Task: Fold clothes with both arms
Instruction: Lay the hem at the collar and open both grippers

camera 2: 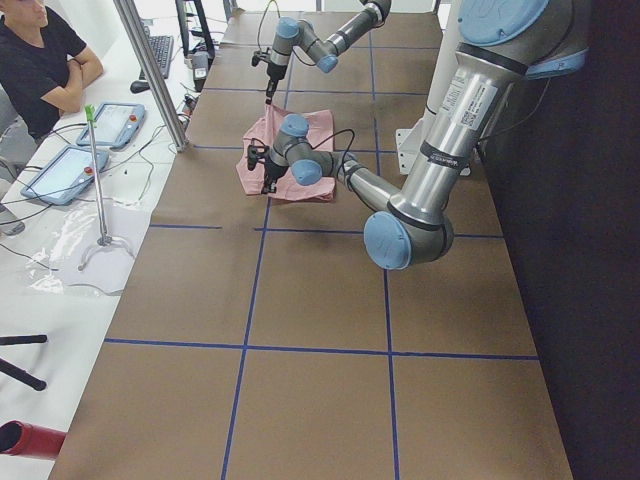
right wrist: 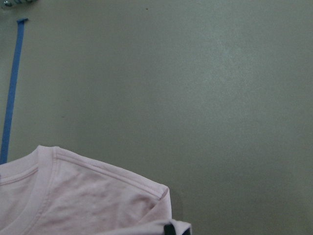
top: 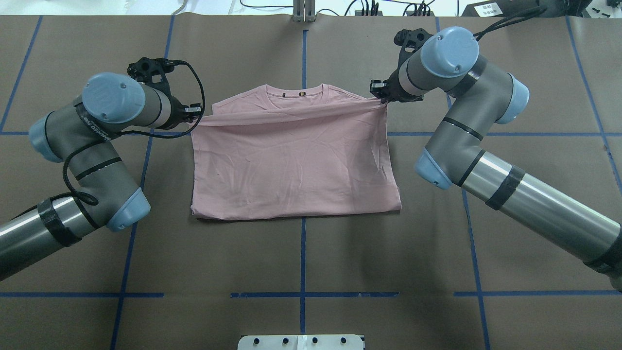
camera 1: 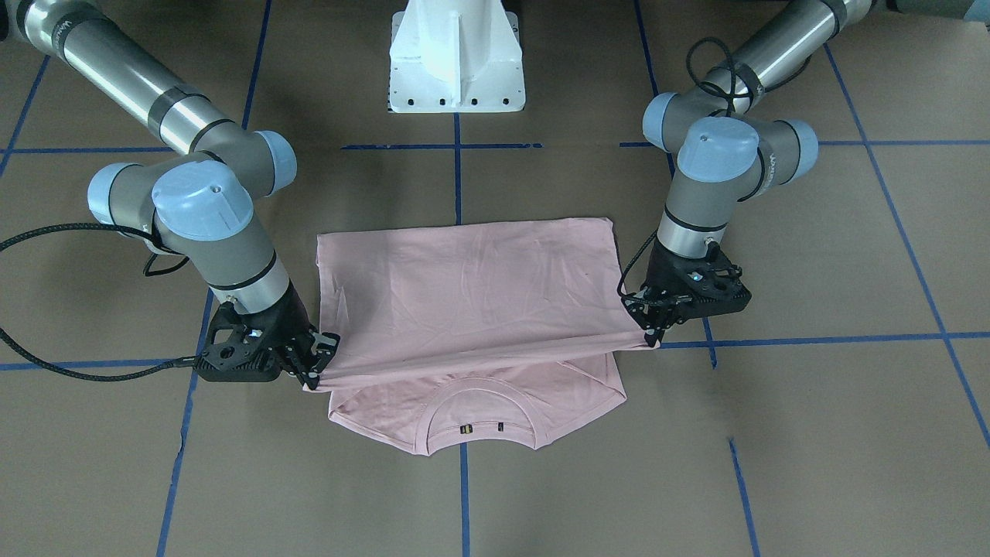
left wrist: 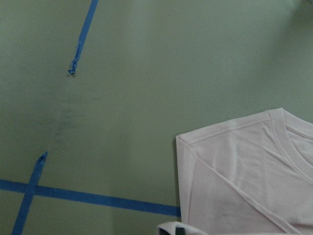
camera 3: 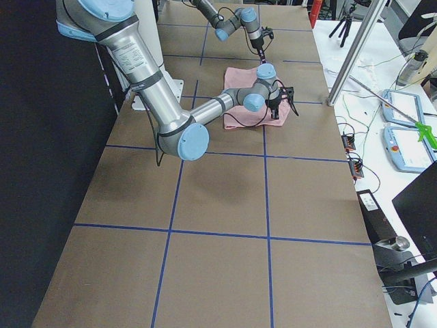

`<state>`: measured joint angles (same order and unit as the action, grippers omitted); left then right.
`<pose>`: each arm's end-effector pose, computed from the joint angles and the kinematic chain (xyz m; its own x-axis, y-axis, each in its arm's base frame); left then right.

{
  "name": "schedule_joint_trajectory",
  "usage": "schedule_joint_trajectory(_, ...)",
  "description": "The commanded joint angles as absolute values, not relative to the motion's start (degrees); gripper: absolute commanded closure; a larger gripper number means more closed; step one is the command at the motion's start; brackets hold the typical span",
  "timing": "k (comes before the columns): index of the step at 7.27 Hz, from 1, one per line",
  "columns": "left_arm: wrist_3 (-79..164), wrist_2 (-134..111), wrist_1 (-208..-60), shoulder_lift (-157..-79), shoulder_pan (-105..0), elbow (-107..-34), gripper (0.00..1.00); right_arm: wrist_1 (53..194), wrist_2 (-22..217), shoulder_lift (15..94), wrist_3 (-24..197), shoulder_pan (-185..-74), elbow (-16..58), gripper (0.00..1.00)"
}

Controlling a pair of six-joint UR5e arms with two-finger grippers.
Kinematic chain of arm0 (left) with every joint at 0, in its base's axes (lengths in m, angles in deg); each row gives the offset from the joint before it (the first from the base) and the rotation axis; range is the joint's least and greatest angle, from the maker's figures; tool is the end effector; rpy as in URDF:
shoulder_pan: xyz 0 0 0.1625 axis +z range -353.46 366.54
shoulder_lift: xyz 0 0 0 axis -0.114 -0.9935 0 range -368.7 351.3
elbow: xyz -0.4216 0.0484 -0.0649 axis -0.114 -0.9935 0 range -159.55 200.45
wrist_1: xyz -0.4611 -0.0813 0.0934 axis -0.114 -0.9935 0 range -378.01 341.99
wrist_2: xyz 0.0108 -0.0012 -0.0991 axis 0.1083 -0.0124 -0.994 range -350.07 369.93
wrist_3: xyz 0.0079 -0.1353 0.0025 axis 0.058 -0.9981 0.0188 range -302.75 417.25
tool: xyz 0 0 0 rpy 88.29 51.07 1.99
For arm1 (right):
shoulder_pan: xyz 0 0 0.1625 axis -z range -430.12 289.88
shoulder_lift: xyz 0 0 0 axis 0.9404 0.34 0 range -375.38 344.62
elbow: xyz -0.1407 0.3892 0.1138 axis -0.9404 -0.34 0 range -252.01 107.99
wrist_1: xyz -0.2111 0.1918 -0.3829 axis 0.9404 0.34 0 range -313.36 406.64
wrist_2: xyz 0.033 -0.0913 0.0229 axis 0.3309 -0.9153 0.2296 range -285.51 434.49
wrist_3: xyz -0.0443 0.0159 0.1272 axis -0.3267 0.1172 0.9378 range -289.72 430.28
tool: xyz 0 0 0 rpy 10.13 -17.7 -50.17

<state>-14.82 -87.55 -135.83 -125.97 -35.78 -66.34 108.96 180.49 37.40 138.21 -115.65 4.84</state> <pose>0.5008 -0.6124 0.3616 0.6165 -0.1485 -0.7732 0.4227 0.8910 0.1659 -0.5217 -0.6683 0.3196 0.6027 0.0983 0.7919 -0.3322 0.9332 0.1370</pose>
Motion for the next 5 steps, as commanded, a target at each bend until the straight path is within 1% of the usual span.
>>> schedule_joint_trajectory(1, -14.6, -87.5, -136.0, -126.4, -36.5, -65.6, 1.0, 108.8, 180.5, 35.3, 138.2, -116.8, 1.8, 1.0)
schedule_joint_trajectory(3, -14.6, -87.5, -136.0, -127.6, -36.5, -65.4, 1.0, 108.8, 180.5, 33.2, 138.1, -117.1, -0.8, 1.0)
schedule_joint_trajectory(5, -14.6, -87.5, -136.0, -127.9, -36.5, -65.2, 1.0, 108.7, 180.5, 33.1, 138.2, -116.9, -0.4, 1.0)
